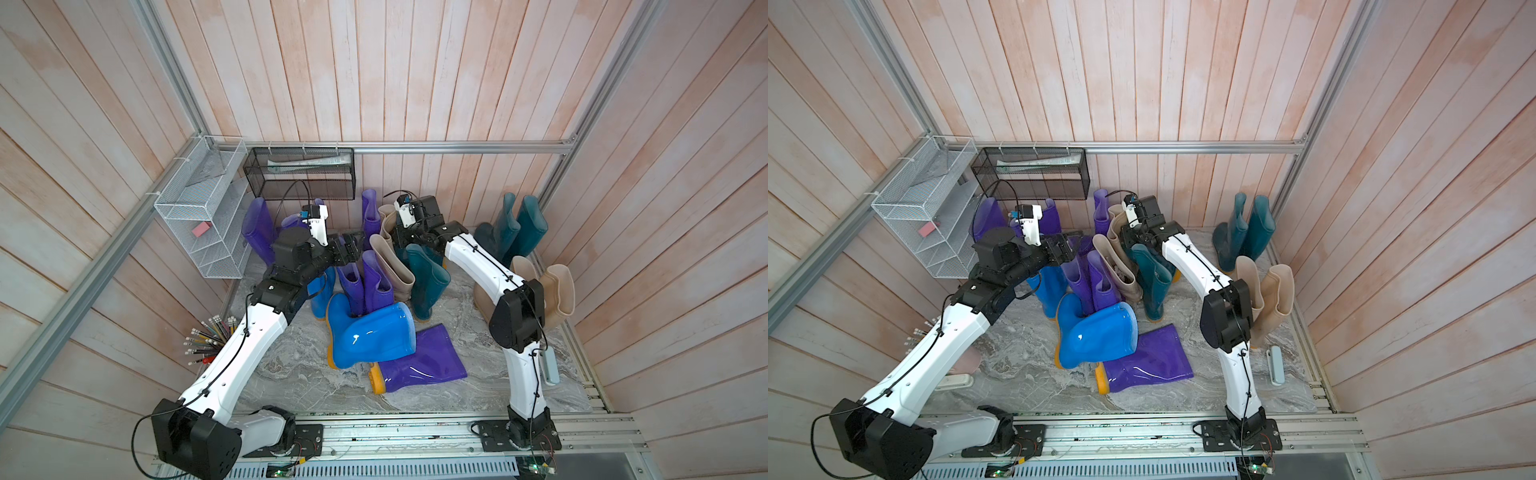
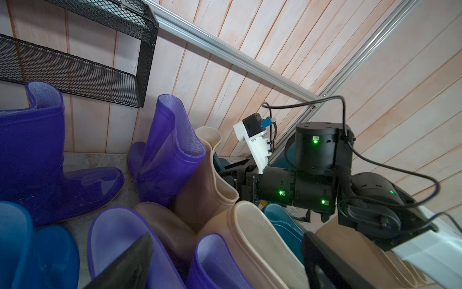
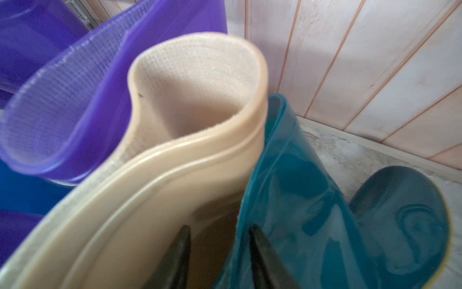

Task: Match and arrange rain boots in pairs
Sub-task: Adjust the rain boot at the center of the board.

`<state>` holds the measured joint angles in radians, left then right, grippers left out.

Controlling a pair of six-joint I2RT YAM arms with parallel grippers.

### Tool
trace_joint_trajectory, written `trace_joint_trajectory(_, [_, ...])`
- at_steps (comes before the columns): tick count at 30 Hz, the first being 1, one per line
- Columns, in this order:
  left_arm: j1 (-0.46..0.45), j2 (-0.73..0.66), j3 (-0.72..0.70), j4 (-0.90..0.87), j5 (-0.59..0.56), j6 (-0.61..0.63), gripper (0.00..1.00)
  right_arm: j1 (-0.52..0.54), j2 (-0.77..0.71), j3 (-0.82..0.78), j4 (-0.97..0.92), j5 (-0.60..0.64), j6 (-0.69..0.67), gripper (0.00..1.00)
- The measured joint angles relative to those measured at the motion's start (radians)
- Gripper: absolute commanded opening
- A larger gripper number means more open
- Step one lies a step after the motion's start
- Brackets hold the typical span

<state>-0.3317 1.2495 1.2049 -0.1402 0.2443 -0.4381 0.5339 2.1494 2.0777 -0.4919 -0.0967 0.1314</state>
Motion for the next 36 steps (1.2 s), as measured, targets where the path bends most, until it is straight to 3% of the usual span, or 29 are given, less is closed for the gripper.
trace_joint_trajectory(3, [0.000, 0.000, 0.000, 0.000, 0.006, 0.000, 0.95, -0.022, -0.018, -0.014, 0.002, 0.021, 0.014, 0.00])
trace_joint_trajectory(17, [0.000, 0.002, 0.000, 0.002, 0.013, 0.000, 0.95, -0.230, -0.278, -0.284, 0.081, 0.061, 0.078, 0.00])
trace_joint_trajectory(27, [0.000, 0.002, 0.000, 0.006, 0.021, -0.011, 0.95, -0.311, -0.411, -0.446, 0.087, 0.056, 0.067, 0.00])
trace_joint_trajectory(35, [0.000, 0.010, 0.000, 0.017, 0.044, -0.019, 0.95, -0.415, -0.433, -0.460, 0.060, 0.051, 0.064, 0.00])
trace_joint_trajectory(36, [0.000, 0.011, 0.000, 0.018, 0.046, -0.019, 0.95, -0.420, -0.433, -0.457, 0.055, 0.052, 0.064, 0.08])
